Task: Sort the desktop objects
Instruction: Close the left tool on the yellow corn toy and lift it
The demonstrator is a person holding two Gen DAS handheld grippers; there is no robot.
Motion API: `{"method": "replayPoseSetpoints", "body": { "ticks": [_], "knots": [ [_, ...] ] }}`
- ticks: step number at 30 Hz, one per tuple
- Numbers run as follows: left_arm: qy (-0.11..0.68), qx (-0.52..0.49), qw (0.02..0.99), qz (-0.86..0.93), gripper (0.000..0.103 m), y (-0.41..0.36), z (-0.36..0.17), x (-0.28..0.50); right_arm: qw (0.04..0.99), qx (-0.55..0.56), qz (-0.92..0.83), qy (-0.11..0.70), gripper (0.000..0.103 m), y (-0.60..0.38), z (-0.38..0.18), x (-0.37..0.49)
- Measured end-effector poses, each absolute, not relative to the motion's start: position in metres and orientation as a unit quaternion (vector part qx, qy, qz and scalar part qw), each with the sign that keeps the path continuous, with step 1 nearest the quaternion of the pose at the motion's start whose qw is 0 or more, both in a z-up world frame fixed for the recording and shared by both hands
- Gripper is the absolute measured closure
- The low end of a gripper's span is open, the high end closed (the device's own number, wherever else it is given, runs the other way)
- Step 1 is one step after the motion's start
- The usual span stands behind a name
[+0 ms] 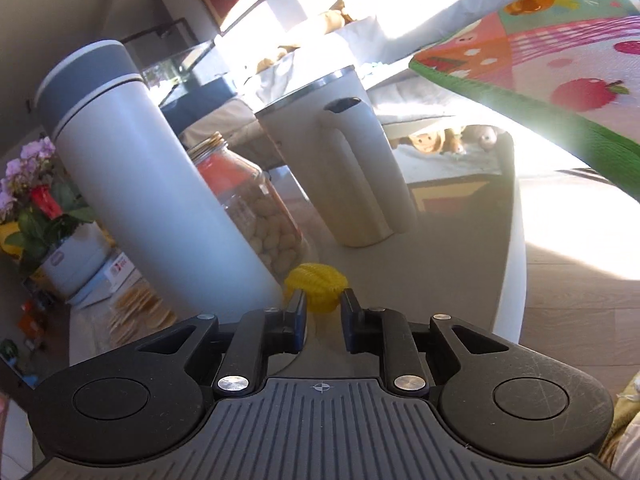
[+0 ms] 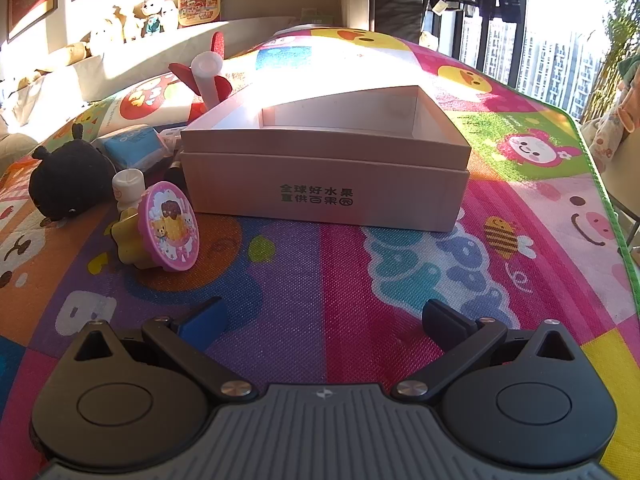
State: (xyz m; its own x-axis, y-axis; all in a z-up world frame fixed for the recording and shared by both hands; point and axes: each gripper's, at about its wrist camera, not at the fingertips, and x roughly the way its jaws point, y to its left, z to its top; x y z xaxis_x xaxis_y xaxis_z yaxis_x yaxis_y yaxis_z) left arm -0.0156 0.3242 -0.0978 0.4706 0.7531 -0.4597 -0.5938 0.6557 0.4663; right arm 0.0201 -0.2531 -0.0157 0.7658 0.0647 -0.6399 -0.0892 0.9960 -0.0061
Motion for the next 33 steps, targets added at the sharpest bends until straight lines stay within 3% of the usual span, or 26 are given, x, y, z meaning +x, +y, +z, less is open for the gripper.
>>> {"method": "replayPoseSetpoints", "body": {
  "ticks": [3,7,14,16,17,18,19,26,33],
  "knots": [
    [0.339,0.112,0.849,0.389,0.092,0.318,-0.100,-0.025,0.940,-0.018,0.041,0.340,0.000,-0.253,-0.016,0.020],
    [0.351,0.063,0.847,0.394,0.084,0.322,-0.105,-0.032,0.939,-0.018,0.041,0.340,0.000,-0.253,-0.016,0.020],
    [0.342,0.018,0.842,0.416,0.047,0.346,-0.105,-0.011,0.940,-0.018,0.041,0.339,0.000,-0.253,-0.016,0.020],
    [0.344,0.011,0.840,0.419,0.047,0.354,-0.105,0.000,0.940,-0.018,0.041,0.339,0.000,-0.253,-0.016,0.020],
    [0.344,0.008,0.839,0.421,0.052,0.358,-0.105,0.005,0.940,-0.018,0.041,0.339,0.000,-0.253,-0.016,0.020],
    [0.347,0.009,0.838,0.421,0.064,0.359,-0.106,0.010,0.940,-0.018,0.041,0.339,0.000,-0.253,-0.016,0.020],
    [0.349,0.014,0.837,0.421,0.067,0.360,-0.106,0.013,0.940,-0.018,0.041,0.339,0.000,-0.253,-0.016,0.020],
    [0.322,0.056,0.854,0.404,0.067,0.330,-0.083,-0.015,0.939,-0.018,0.042,0.340,0.000,-0.253,-0.016,0.020],
    [0.251,0.061,0.894,0.366,0.067,0.266,0.006,-0.087,0.936,-0.022,0.057,0.346,0.000,-0.255,-0.015,0.024]
  ]
}}
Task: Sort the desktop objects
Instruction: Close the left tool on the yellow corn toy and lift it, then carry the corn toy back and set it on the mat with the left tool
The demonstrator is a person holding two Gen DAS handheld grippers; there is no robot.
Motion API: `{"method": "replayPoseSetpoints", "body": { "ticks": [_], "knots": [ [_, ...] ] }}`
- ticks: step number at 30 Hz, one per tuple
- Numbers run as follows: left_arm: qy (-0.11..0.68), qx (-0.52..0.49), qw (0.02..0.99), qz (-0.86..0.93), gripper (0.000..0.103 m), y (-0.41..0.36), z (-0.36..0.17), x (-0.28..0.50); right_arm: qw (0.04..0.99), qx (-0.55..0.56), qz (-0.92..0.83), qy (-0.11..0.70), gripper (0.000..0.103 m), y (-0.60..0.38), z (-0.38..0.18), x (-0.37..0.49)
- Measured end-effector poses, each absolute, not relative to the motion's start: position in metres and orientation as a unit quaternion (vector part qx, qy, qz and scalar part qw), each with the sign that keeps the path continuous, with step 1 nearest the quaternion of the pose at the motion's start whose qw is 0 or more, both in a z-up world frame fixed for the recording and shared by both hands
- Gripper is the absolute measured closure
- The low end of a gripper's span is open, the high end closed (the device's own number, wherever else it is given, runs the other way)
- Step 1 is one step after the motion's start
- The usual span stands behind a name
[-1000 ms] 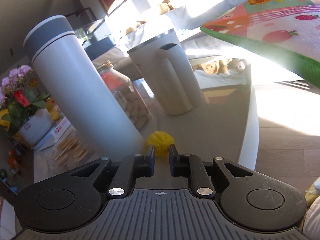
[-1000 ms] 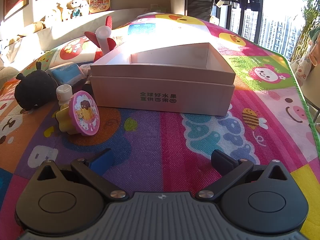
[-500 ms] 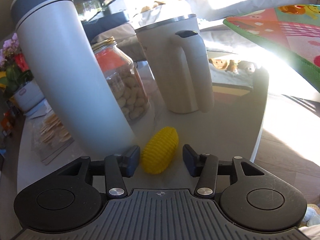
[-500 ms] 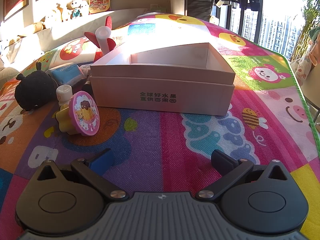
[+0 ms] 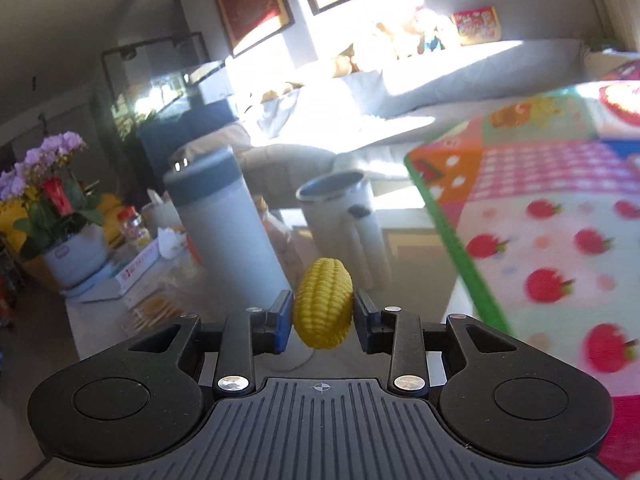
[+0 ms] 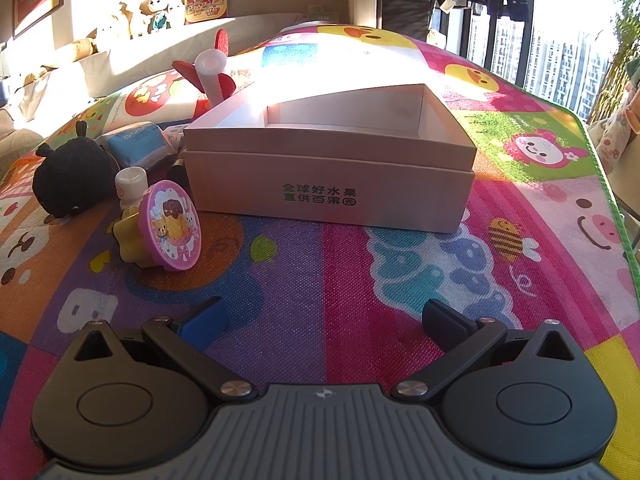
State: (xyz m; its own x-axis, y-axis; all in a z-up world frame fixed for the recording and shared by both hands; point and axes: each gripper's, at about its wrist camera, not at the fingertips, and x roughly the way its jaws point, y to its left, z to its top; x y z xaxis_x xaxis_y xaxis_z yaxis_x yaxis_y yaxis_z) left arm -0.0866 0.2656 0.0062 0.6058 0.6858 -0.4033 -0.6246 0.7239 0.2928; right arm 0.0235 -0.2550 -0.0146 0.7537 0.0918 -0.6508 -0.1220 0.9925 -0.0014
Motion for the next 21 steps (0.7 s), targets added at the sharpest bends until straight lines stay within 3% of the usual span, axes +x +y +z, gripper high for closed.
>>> {"method": "replayPoseSetpoints", "body": {
  "ticks": [6,13,17,21],
  "knots": [
    [0.217,0.029,0.963,0.155,0.067,0.165,0.069,-0.079,0.935,-0.023,0.065,0.349,0.000,-0.257,-0.015,0.025],
    [0.273,0.029,0.957,-0.088,0.064,0.031,0.026,-0.018,0.930,-0.028,0.076,0.359,0.000,-0.258,-0.013,0.026],
    [0.299,0.039,0.948,-0.102,0.044,-0.004,0.001,-0.008,0.923,-0.027,0.090,0.374,0.000,-0.262,-0.011,0.029],
    [0.289,0.049,0.954,-0.068,0.013,-0.019,-0.001,-0.018,0.921,-0.031,0.098,0.375,0.000,-0.263,-0.011,0.026]
  ]
}}
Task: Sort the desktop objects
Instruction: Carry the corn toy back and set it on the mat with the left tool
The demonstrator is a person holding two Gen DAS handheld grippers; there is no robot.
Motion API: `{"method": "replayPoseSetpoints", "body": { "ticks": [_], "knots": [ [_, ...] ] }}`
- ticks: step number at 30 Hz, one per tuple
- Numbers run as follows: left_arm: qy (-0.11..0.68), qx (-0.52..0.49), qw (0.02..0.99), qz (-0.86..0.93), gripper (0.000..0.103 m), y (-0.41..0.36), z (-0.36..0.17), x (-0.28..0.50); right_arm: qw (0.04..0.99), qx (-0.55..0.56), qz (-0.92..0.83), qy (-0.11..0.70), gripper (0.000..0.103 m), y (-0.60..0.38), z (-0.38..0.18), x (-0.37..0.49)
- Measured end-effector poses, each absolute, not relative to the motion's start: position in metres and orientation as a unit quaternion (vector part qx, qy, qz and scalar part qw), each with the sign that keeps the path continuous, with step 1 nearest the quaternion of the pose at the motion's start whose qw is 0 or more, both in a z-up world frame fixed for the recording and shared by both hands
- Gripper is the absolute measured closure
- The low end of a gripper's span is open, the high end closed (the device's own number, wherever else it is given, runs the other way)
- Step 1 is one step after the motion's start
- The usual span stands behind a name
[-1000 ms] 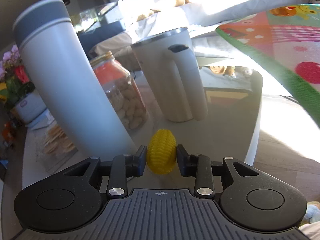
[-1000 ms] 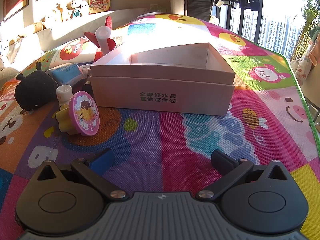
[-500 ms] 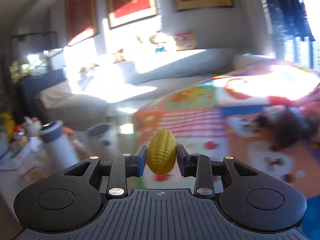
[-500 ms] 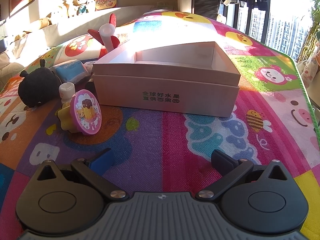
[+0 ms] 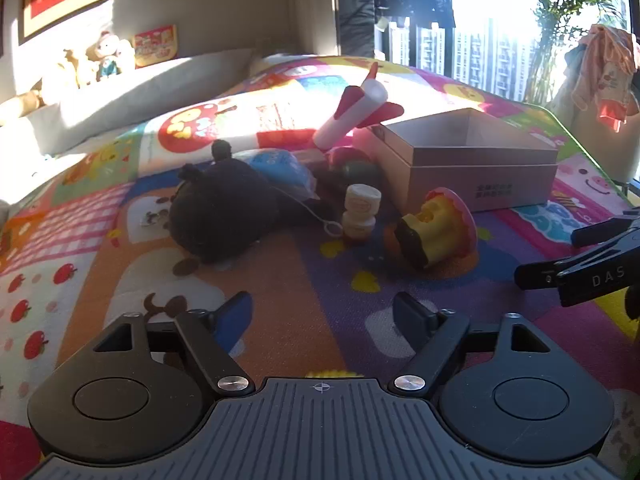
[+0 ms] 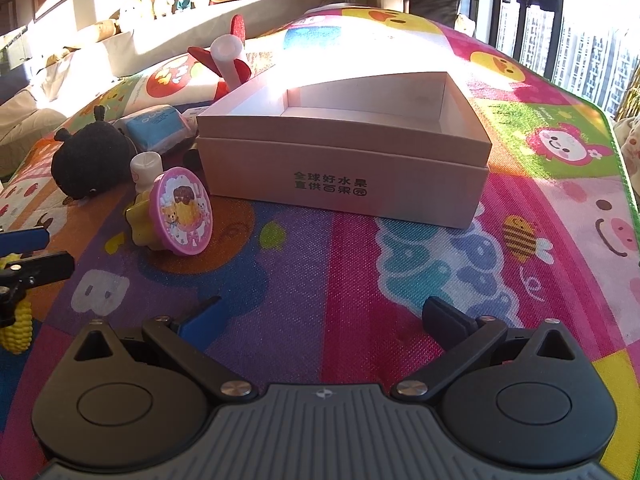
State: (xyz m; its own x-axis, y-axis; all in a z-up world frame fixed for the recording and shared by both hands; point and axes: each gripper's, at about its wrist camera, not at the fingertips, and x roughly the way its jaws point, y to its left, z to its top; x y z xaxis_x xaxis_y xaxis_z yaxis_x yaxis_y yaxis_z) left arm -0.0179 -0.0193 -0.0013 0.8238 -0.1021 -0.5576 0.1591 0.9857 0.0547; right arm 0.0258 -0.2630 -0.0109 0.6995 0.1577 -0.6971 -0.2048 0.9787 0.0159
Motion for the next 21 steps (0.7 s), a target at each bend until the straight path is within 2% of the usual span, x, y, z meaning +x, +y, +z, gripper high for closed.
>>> {"method": "replayPoseSetpoints", "body": {
  "ticks": [1,2,4,7,9,10,13,16,17,18,19,20,21],
  "knots": [
    [0.285,0.045,0.955,-0.068,0.011,-0.018,0.000,-0.020,0.920,-0.034,0.097,0.379,0.000,-0.262,-0.010,0.027],
    [0.279,0.037,0.957,-0.071,0.005,-0.014,0.002,-0.023,0.917,-0.038,0.098,0.385,0.000,-0.260,-0.008,0.029],
    [0.276,0.020,0.958,-0.067,0.002,-0.009,0.003,-0.025,0.916,-0.046,0.136,0.373,0.000,-0.251,0.002,0.029],
    [0.284,-0.007,0.956,-0.068,0.001,0.000,0.002,-0.023,0.947,-0.085,0.145,0.272,0.001,-0.228,0.030,0.023],
    [0.287,-0.020,0.955,-0.068,0.001,0.004,0.001,-0.022,0.956,-0.118,0.153,0.219,0.016,-0.206,0.050,0.035],
    [0.287,-0.024,0.955,-0.067,0.001,0.006,0.001,-0.022,0.958,-0.125,0.151,0.208,0.016,-0.196,0.059,0.048],
    [0.276,-0.031,0.959,-0.065,0.001,0.008,0.001,-0.025,0.960,-0.132,0.145,0.200,0.017,-0.169,0.074,0.097],
    [0.267,-0.030,0.961,-0.062,0.000,0.007,0.002,-0.028,0.952,-0.144,0.143,0.230,0.018,-0.146,0.072,0.148],
    [0.266,-0.030,0.962,-0.060,0.000,0.008,0.002,-0.029,0.949,-0.152,0.140,0.239,0.029,-0.141,0.069,0.159],
    [0.265,-0.031,0.962,-0.059,0.000,0.008,0.002,-0.029,0.943,-0.160,0.137,0.258,0.047,-0.136,0.064,0.170],
    [0.264,-0.032,0.962,-0.060,0.000,0.008,0.002,-0.029,0.937,-0.160,0.140,0.279,0.058,-0.134,0.061,0.178],
    [0.263,-0.033,0.962,-0.061,0.000,0.008,0.003,-0.029,0.932,-0.151,0.147,0.295,0.075,-0.135,0.059,0.180],
    [0.263,-0.033,0.962,-0.062,0.000,0.008,0.003,-0.029,0.931,-0.135,0.155,0.300,0.075,-0.139,0.060,0.177]
  ]
}}
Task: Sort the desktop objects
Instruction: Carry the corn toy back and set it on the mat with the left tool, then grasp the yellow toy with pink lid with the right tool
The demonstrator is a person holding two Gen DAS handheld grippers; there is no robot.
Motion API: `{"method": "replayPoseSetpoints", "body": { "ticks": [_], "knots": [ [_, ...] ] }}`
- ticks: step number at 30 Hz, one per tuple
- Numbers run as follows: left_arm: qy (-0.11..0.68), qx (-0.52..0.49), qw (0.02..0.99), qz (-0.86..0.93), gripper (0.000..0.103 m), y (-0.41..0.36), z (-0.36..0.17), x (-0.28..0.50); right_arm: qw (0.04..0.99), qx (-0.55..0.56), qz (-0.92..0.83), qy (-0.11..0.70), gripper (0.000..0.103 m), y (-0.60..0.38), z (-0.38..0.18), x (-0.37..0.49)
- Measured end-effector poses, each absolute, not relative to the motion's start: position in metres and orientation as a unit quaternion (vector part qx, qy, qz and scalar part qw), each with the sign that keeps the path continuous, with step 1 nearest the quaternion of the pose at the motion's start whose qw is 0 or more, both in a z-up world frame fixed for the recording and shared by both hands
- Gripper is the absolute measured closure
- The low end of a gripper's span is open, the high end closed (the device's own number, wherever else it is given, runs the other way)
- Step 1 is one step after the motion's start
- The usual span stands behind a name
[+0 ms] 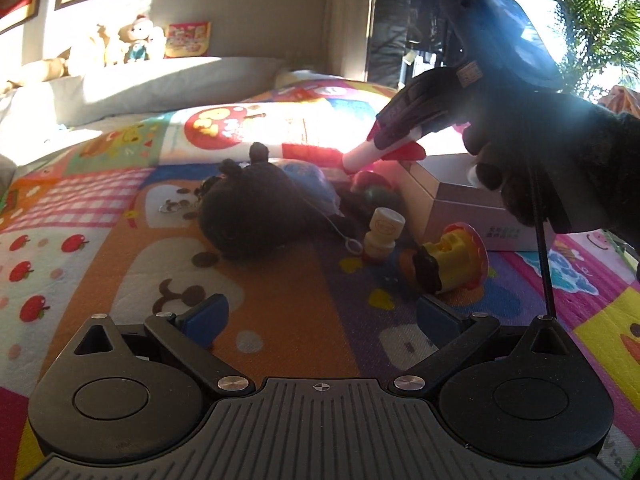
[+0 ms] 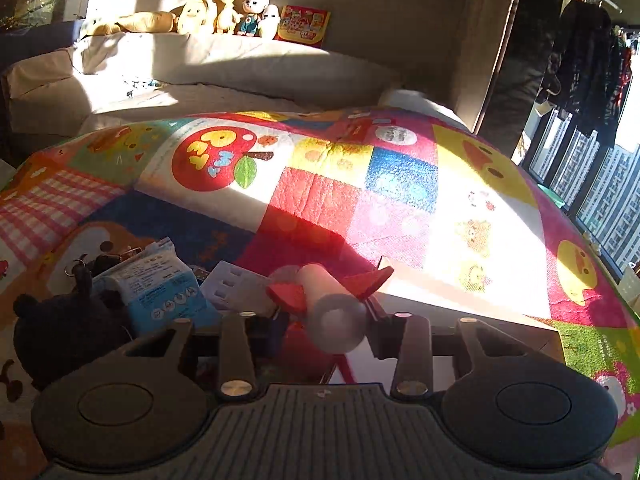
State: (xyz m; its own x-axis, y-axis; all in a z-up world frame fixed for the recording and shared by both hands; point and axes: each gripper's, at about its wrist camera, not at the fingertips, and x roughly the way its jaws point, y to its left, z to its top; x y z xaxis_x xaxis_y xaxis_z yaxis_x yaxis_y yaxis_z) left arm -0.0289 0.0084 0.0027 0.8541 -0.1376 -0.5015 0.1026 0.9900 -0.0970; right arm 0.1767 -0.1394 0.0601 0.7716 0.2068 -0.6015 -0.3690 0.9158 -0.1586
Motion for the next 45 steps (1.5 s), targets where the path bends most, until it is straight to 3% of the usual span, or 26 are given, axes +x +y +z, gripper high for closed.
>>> {"method": "replayPoseSetpoints", "body": {
  "ticks": [10,19,23,25,27,33,38,40,42,44,45],
  "knots": [
    [0.260,-0.031,0.963,-0.065,0.000,0.008,0.003,-0.030,0.946,-0.079,0.223,0.222,0.076,-0.231,0.117,0.013],
    [0.275,0.022,0.957,-0.093,0.000,0.005,0.011,-0.073,0.951,-0.180,0.093,0.234,0.076,-0.279,0.050,-0.071],
    [0.290,0.059,0.949,-0.106,0.000,-0.004,0.012,-0.095,0.947,-0.132,0.107,0.274,0.075,-0.284,0.031,-0.067],
    [0.295,0.072,0.947,-0.108,0.000,-0.008,0.011,-0.102,0.942,-0.101,0.127,0.294,0.065,-0.282,0.026,-0.065],
    [0.299,0.073,0.945,-0.108,0.000,-0.009,0.009,-0.105,0.940,-0.076,0.148,0.298,0.038,-0.279,0.025,-0.068],
    [0.314,0.041,0.942,-0.110,0.000,-0.003,0.007,-0.096,0.943,-0.072,0.168,0.277,0.015,-0.276,0.026,-0.088],
    [0.339,-0.003,0.934,-0.112,0.001,-0.001,0.002,-0.081,0.948,-0.059,0.150,0.276,0.008,-0.288,0.027,-0.093],
    [0.339,0.003,0.932,-0.124,0.006,-0.007,0.001,-0.081,0.949,-0.053,0.144,0.277,0.007,-0.291,0.026,-0.093],
    [0.342,0.017,0.931,-0.127,0.025,-0.012,-0.001,-0.081,0.949,-0.048,0.140,0.277,0.005,-0.294,0.025,-0.094],
    [0.339,0.029,0.933,-0.118,0.032,-0.015,-0.001,-0.082,0.950,-0.042,0.139,0.278,0.003,-0.296,0.024,-0.094],
    [0.338,0.031,0.934,-0.116,0.045,-0.016,-0.001,-0.083,0.950,-0.039,0.138,0.279,0.003,-0.297,0.024,-0.094]
  ]
}}
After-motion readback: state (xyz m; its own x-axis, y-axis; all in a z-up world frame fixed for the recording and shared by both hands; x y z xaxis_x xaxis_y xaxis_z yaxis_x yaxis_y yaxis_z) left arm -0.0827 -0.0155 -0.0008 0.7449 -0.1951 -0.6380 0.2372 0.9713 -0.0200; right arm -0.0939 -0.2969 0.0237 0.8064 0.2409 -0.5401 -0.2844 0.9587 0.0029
